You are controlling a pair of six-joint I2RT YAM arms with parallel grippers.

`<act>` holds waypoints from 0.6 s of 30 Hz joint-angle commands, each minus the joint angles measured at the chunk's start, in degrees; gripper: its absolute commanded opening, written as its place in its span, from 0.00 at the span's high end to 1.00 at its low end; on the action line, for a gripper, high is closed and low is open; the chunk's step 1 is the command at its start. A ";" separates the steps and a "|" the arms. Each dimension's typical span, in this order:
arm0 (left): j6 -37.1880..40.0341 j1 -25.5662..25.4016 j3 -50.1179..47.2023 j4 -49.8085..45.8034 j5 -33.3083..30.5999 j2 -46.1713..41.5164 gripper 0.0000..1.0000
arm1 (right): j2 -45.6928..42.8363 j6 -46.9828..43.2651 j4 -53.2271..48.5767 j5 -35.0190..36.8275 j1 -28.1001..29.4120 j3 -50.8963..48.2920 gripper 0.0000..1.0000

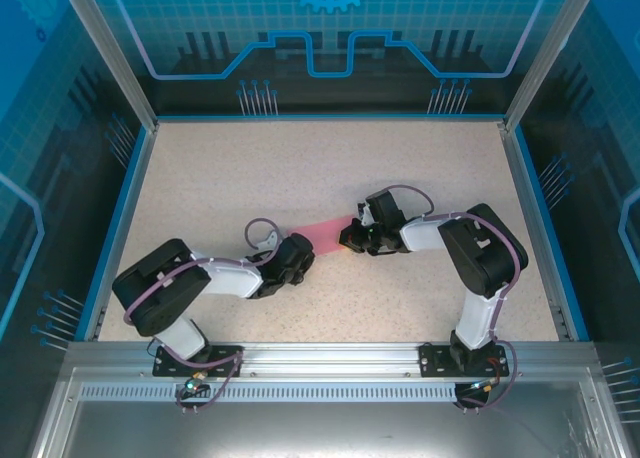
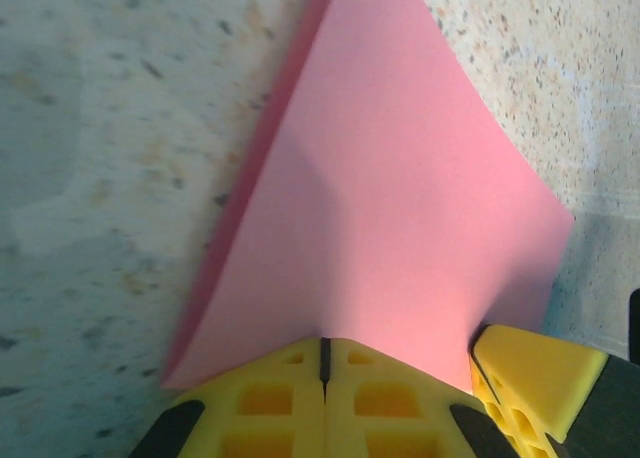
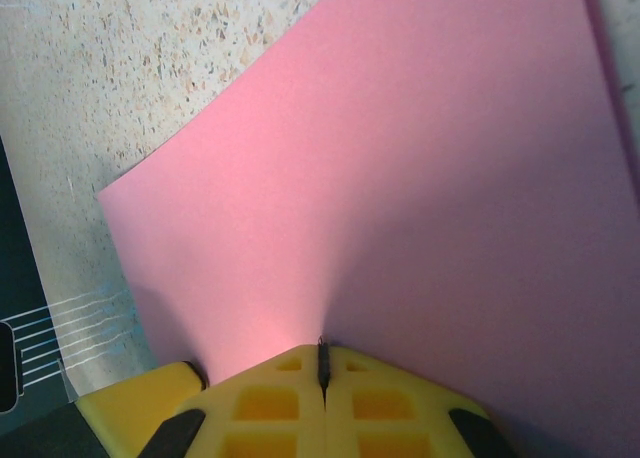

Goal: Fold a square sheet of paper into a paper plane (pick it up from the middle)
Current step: First fold in half a square sheet of paper at the center of the table.

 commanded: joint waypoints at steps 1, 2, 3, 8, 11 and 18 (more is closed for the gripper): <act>-2.57 0.55 -3.74 -13.29 -4.82 -0.41 1.00 | 4.76 -1.52 -11.14 8.49 -1.72 -3.52 1.00; -2.66 0.81 -3.97 -13.62 -4.69 -0.79 1.00 | 4.79 -1.62 -11.36 8.51 -1.64 -3.48 1.00; -2.76 1.31 -4.16 -14.33 -4.56 -1.28 1.00 | 4.79 -1.84 -11.46 8.44 -1.68 -3.48 1.00; -1.68 4.09 -4.34 -17.82 -3.46 -4.11 1.00 | 4.88 -2.09 -11.64 8.34 -1.68 -3.39 1.00; -0.38 5.71 -4.44 -19.35 -2.87 -5.93 1.00 | 4.97 -2.25 -11.79 8.40 -1.68 -3.25 1.00; 6.37 8.05 -2.94 -22.51 -1.86 -11.61 1.00 | 4.21 -2.96 -11.93 7.99 -1.74 -2.73 1.00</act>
